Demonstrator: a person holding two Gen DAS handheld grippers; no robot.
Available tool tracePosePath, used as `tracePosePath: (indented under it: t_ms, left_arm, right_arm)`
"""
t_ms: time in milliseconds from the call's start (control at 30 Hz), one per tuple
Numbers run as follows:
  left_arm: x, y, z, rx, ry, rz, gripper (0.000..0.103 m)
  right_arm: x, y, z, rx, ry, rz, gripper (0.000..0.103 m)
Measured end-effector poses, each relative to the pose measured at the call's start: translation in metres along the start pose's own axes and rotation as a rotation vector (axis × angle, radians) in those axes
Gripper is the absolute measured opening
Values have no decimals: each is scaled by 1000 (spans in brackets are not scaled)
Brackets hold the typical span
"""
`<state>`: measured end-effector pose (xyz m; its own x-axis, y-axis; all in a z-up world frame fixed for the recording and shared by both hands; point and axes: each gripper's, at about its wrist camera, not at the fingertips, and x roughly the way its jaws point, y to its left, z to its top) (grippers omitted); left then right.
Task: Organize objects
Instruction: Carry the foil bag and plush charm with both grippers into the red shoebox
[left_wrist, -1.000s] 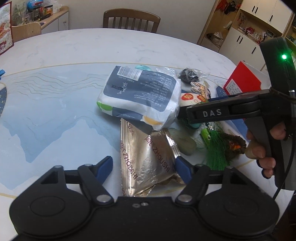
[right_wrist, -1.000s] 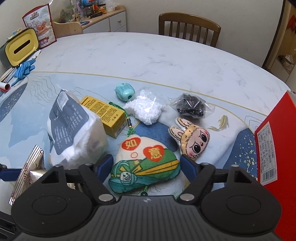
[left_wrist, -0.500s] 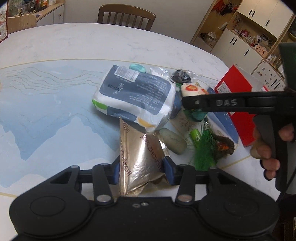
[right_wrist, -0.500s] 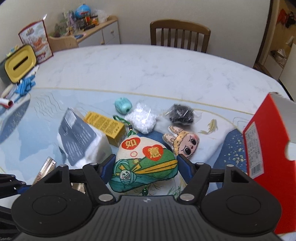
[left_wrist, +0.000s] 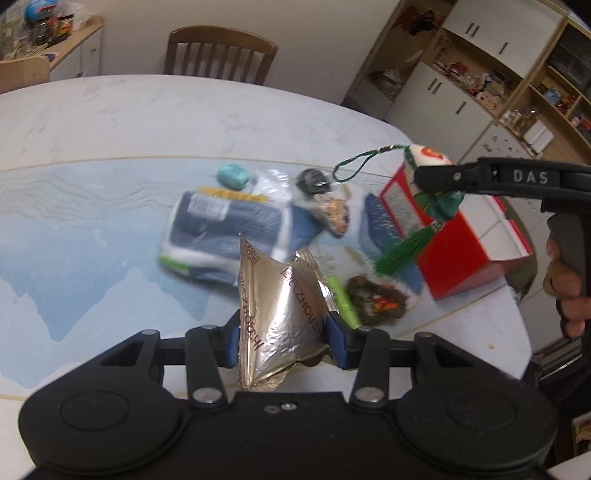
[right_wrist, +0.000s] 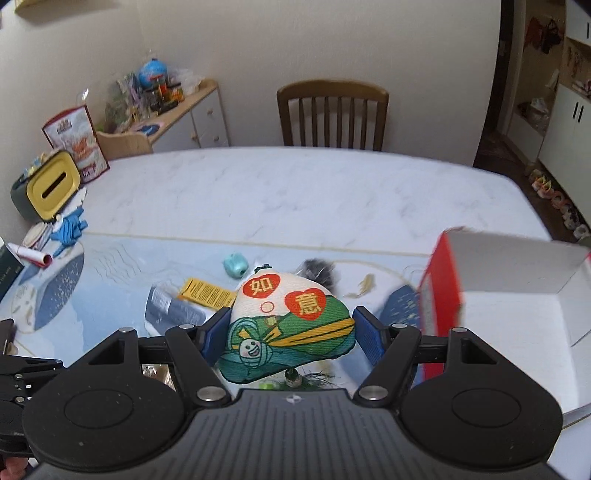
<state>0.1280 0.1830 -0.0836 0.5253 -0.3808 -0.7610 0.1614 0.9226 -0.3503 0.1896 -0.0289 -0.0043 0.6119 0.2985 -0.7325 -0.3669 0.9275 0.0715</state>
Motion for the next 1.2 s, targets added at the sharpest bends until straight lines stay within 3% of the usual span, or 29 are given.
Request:
tracePosePath:
  t_ms: [267,533,933,1200]
  left_arm:
    - [-21,-33,20,8,-37,-27,44]
    - [-14,-90,47,44,-66,-14,44]
    - [49,-204,85,100,-57,-10,44]
    - [107,-272,108,135,-29,0,44]
  right_arm:
    - [-46,-46,10,8,-47,-54,71]
    - [-75,-118,13,9,-90,-87,71]
    - [-69,-244,1,22,-82,-110,71]
    - [-49,-303,-15,27,-59,-110,71]
